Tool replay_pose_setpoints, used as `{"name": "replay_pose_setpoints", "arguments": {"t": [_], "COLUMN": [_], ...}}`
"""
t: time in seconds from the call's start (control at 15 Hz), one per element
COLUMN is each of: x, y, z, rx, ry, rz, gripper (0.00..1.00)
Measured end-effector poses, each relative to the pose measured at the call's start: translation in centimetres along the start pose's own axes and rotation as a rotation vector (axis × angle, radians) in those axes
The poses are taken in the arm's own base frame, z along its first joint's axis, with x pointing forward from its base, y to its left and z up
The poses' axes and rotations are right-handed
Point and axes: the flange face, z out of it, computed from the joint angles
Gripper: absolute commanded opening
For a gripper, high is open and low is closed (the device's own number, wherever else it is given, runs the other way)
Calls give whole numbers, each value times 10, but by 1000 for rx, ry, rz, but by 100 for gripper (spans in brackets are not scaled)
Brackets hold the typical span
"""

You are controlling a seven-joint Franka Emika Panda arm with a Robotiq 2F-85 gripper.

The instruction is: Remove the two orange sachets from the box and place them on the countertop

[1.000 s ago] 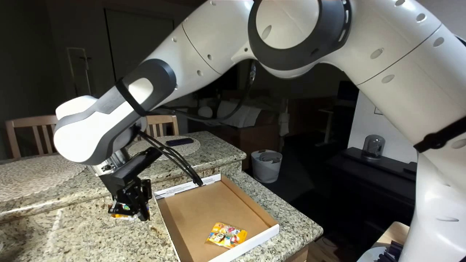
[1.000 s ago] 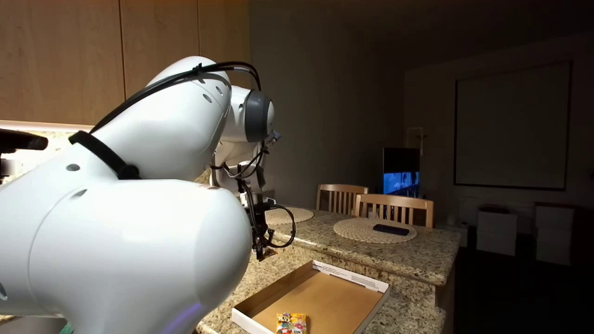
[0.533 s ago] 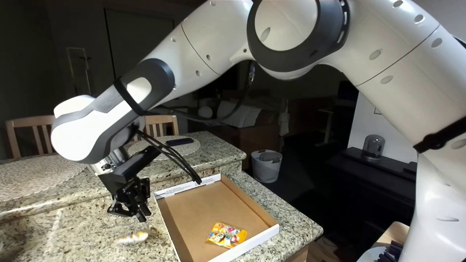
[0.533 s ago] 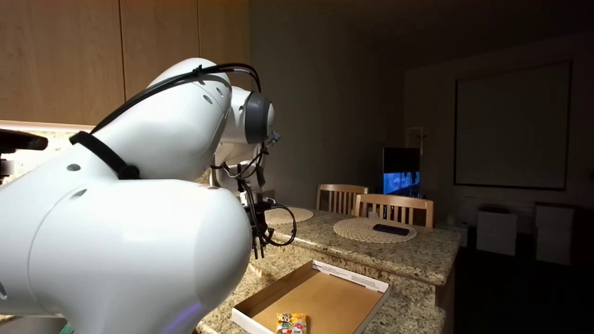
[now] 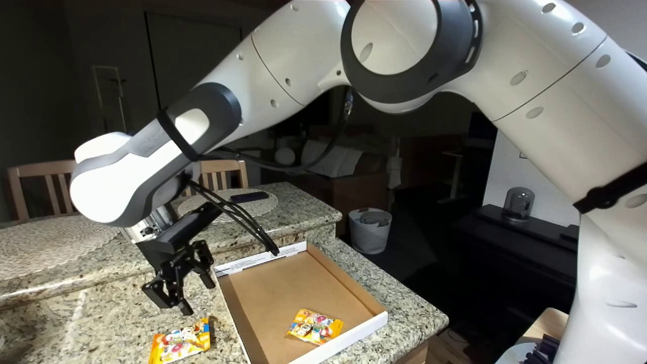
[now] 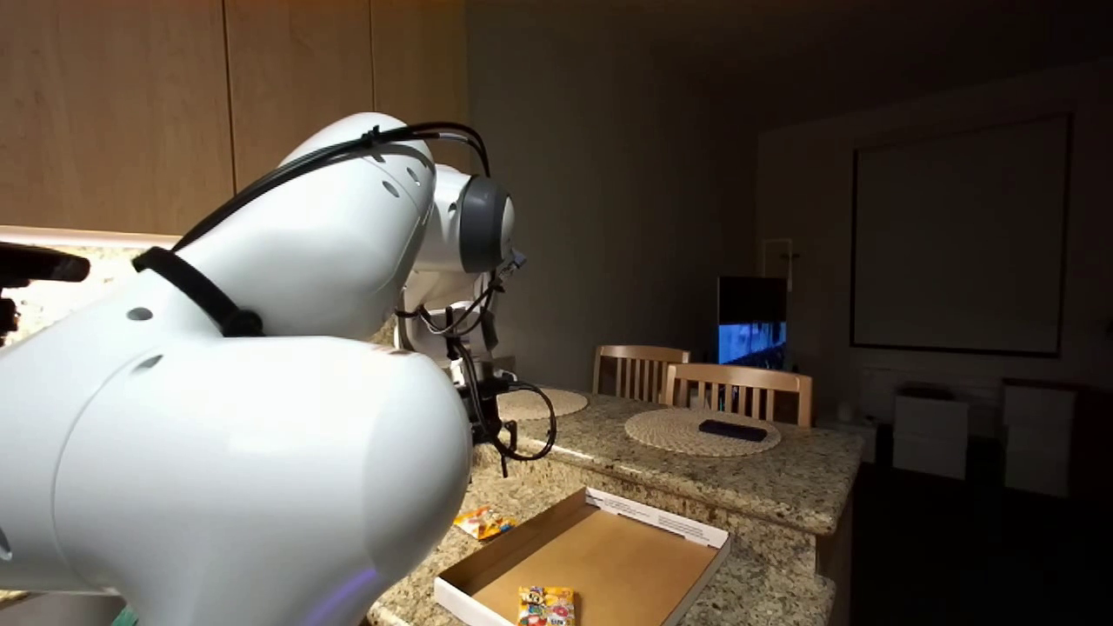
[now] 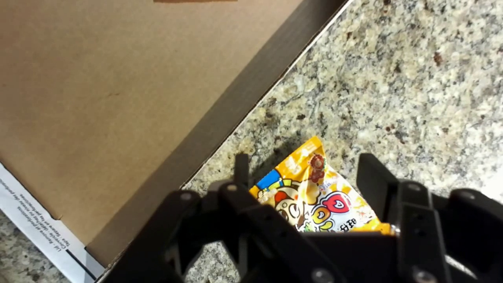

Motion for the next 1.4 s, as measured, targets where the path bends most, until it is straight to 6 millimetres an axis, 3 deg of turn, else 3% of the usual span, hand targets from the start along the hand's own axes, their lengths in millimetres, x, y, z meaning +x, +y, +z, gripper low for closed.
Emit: {"name": "replay_pose_setpoints", "arguments": {"t": [0.53,0.8,1.2,1.4], "x": [1,1,-24,-43], "y": [6,20,120,156], "z": [-2,-4,5,11], "rx": [-1,-5,45,116], "ry": [6,9,2,33], "rz": [15,67,223,294], "gripper": [100,100,100,100]}}
